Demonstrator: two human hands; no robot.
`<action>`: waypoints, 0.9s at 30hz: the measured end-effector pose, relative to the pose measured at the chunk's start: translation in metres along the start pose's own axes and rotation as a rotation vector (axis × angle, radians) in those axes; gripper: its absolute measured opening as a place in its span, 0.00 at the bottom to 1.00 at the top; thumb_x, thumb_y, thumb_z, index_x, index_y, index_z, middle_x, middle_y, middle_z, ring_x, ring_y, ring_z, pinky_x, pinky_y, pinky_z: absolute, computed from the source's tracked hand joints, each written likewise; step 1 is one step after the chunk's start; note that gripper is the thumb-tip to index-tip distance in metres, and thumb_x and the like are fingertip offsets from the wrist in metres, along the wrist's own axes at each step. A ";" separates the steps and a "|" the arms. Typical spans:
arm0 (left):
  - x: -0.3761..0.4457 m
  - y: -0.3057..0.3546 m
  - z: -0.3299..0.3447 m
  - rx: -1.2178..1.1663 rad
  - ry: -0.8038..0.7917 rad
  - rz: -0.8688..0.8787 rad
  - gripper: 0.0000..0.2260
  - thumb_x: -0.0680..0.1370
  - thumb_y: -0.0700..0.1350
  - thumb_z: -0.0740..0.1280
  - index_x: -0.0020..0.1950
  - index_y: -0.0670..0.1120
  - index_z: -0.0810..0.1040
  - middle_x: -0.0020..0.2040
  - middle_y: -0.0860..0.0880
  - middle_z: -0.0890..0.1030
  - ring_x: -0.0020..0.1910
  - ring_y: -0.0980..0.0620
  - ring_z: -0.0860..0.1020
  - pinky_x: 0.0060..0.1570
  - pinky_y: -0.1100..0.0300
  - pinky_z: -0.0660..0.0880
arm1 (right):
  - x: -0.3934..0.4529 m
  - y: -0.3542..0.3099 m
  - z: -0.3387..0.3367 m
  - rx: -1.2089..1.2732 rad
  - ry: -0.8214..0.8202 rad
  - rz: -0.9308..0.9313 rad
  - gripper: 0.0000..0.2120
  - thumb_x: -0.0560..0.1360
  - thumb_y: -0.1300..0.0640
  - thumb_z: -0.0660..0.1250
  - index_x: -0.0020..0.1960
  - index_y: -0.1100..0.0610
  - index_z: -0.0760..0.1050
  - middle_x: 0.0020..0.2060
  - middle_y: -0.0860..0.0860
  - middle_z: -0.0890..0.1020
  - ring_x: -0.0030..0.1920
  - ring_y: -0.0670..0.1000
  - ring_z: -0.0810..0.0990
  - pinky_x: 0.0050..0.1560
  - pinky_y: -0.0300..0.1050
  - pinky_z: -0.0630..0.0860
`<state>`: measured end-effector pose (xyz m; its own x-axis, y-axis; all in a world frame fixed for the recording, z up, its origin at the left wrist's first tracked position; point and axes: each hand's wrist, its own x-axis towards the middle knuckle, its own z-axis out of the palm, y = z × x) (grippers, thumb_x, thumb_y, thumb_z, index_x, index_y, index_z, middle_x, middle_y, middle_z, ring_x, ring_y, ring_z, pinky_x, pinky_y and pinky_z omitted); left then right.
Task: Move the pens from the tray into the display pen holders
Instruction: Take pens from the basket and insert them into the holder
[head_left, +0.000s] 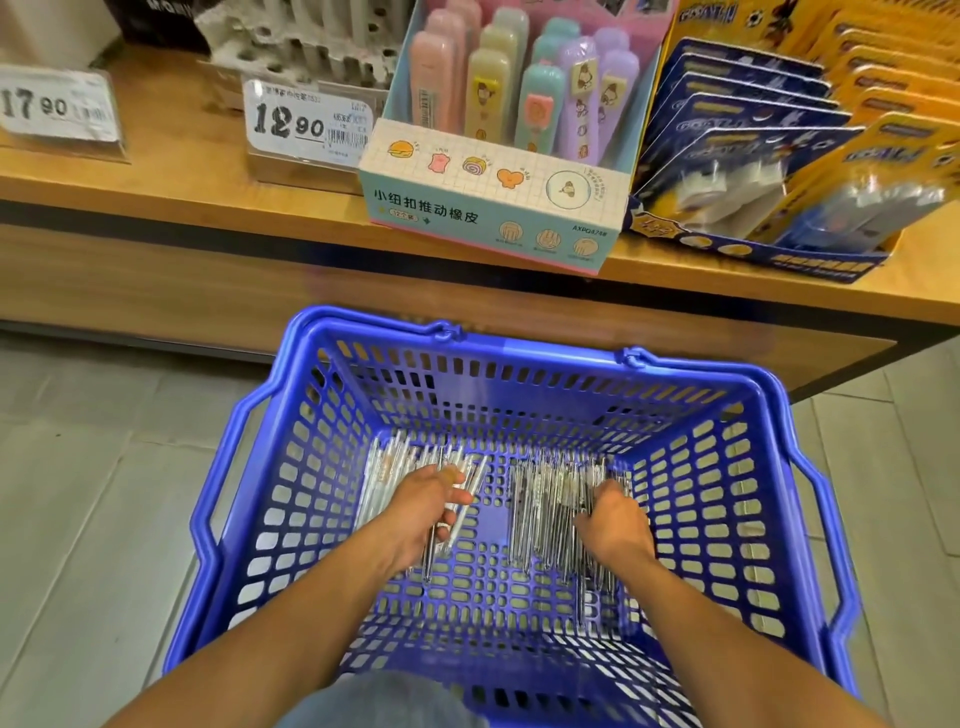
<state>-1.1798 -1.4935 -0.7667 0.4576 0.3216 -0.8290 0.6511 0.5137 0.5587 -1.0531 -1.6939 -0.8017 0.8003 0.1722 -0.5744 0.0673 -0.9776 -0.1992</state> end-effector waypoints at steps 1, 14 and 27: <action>0.001 0.000 0.000 -0.006 -0.002 -0.002 0.09 0.84 0.43 0.58 0.60 0.43 0.75 0.50 0.43 0.83 0.33 0.53 0.73 0.25 0.63 0.69 | 0.000 -0.002 -0.002 0.068 -0.016 0.007 0.18 0.77 0.57 0.68 0.64 0.60 0.69 0.37 0.50 0.77 0.30 0.46 0.77 0.22 0.35 0.69; -0.004 0.000 0.002 -0.127 -0.082 0.045 0.21 0.77 0.46 0.71 0.63 0.36 0.70 0.42 0.44 0.79 0.34 0.52 0.74 0.31 0.59 0.71 | -0.048 -0.079 -0.002 0.730 -0.599 -0.430 0.10 0.75 0.65 0.70 0.55 0.57 0.74 0.35 0.51 0.82 0.32 0.47 0.82 0.36 0.39 0.78; 0.004 -0.002 -0.002 -0.183 -0.025 -0.001 0.28 0.81 0.41 0.66 0.78 0.40 0.57 0.34 0.47 0.77 0.28 0.52 0.74 0.26 0.60 0.73 | -0.001 0.008 0.015 -0.119 -0.093 -0.112 0.17 0.78 0.55 0.66 0.64 0.62 0.69 0.40 0.51 0.79 0.39 0.51 0.82 0.38 0.42 0.80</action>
<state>-1.1810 -1.4920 -0.7711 0.4733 0.3020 -0.8275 0.5317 0.6511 0.5417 -1.0625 -1.7004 -0.8145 0.7259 0.2854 -0.6258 0.2273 -0.9583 -0.1733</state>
